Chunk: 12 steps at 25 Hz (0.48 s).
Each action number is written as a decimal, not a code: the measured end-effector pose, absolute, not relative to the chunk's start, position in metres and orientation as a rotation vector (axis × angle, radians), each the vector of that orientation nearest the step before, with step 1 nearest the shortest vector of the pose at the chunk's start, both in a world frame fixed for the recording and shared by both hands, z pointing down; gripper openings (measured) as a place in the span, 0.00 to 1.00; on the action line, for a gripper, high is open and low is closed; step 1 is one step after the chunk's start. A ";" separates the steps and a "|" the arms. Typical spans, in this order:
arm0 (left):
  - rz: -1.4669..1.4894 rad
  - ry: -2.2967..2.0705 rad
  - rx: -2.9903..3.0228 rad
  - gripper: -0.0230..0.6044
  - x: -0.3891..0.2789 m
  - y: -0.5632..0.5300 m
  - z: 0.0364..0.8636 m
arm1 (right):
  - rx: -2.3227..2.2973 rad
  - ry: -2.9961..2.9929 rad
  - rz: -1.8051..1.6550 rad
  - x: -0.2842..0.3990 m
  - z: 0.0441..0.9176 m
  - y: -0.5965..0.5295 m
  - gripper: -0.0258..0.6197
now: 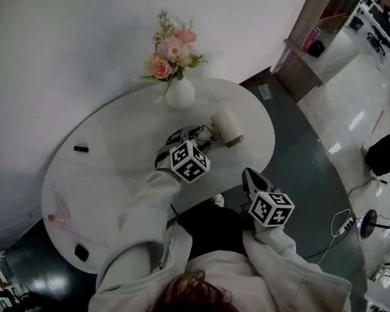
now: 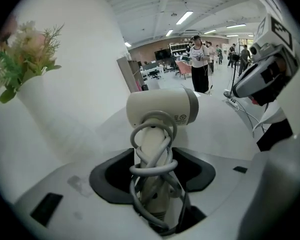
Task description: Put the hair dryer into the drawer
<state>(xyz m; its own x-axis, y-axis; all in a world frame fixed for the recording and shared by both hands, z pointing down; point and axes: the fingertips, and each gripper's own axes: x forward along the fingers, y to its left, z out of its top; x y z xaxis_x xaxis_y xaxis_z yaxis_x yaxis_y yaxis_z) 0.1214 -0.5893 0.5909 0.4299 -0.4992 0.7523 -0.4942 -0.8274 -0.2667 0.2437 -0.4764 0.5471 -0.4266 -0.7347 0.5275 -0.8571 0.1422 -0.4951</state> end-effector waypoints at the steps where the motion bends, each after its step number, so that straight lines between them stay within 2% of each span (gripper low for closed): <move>1: -1.381 0.940 -2.677 0.42 0.122 -0.588 0.589 | 1.583 -2.250 1.153 0.243 0.547 -0.476 0.12; 12: -1.168 1.151 -2.836 0.41 0.117 -0.559 0.557 | 1.543 -2.297 1.140 0.237 0.541 -0.476 0.12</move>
<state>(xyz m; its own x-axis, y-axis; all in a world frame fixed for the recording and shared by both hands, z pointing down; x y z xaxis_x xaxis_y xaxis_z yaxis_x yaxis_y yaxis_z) 0.1170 -0.5586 0.5569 0.5012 -0.5580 0.6614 -0.6533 -0.7452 -0.1336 0.2365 -0.4758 0.5412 -0.4605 -0.7305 0.5043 -0.8433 0.1828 -0.5053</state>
